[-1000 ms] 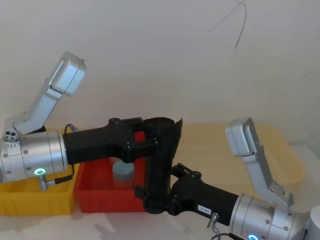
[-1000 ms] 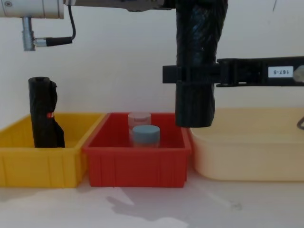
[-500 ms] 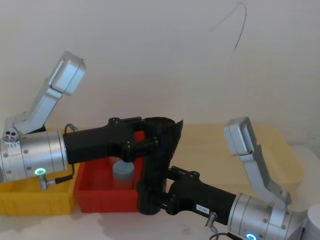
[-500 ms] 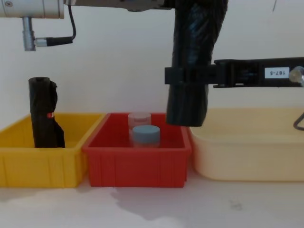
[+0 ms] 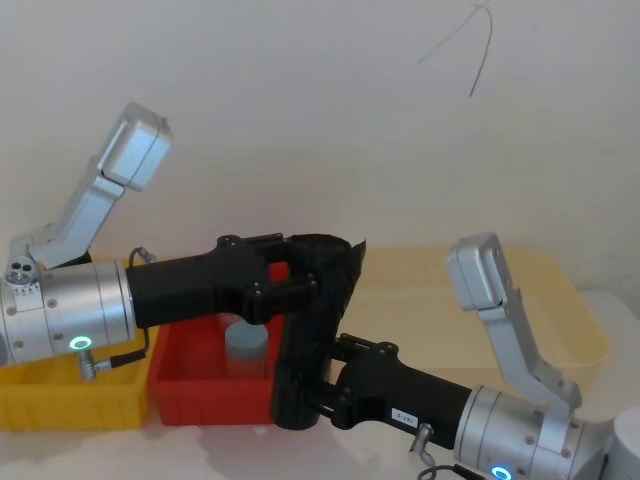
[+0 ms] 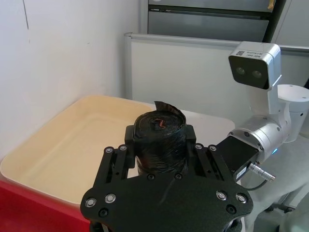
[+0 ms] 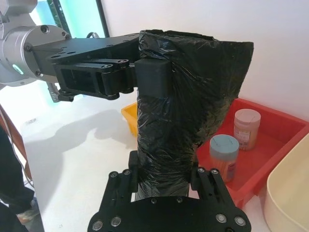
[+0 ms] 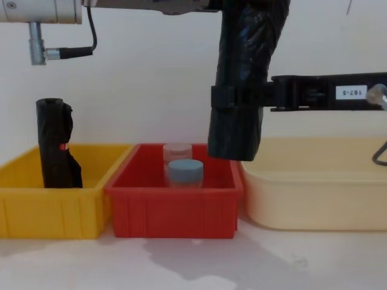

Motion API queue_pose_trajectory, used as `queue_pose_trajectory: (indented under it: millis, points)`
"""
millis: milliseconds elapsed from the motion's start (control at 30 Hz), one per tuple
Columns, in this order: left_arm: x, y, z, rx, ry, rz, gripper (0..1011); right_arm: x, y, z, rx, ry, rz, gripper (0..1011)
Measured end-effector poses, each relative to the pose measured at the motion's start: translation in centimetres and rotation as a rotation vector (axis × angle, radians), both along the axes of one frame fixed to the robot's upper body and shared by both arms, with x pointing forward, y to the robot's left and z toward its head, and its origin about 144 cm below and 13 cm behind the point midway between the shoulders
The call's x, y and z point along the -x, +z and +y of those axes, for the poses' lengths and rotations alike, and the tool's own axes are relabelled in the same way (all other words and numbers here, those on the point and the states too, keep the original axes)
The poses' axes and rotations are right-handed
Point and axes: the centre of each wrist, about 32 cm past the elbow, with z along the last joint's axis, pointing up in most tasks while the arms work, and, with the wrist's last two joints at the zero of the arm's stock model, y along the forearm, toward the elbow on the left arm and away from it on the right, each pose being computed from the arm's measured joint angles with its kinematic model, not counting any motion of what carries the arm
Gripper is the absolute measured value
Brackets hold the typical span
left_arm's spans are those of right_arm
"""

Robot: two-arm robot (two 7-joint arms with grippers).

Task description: Pick up the garbage bag with the one hand and transfer it to the other hand.

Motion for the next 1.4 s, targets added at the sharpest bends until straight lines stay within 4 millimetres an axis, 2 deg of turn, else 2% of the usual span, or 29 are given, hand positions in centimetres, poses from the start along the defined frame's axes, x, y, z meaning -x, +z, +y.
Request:
queue_pose_trajectory:
  millis: [133,700,1400]
  points:
    - [0.0,0.0,0.0,0.000,0.001,0.000,546,0.0,0.0,0.0,0.000,0.000,0.001,566]
    - [0.0,0.1,0.3,-0.010,0.032,-0.004,1001,-0.7,0.0,0.2,-0.061,-0.081,0.005,565]
    - [0.8,0.4,3.4,-0.036,0.293,-0.027,1000,-3.8,1.0,-1.2,-0.108,-0.229,0.010,563]
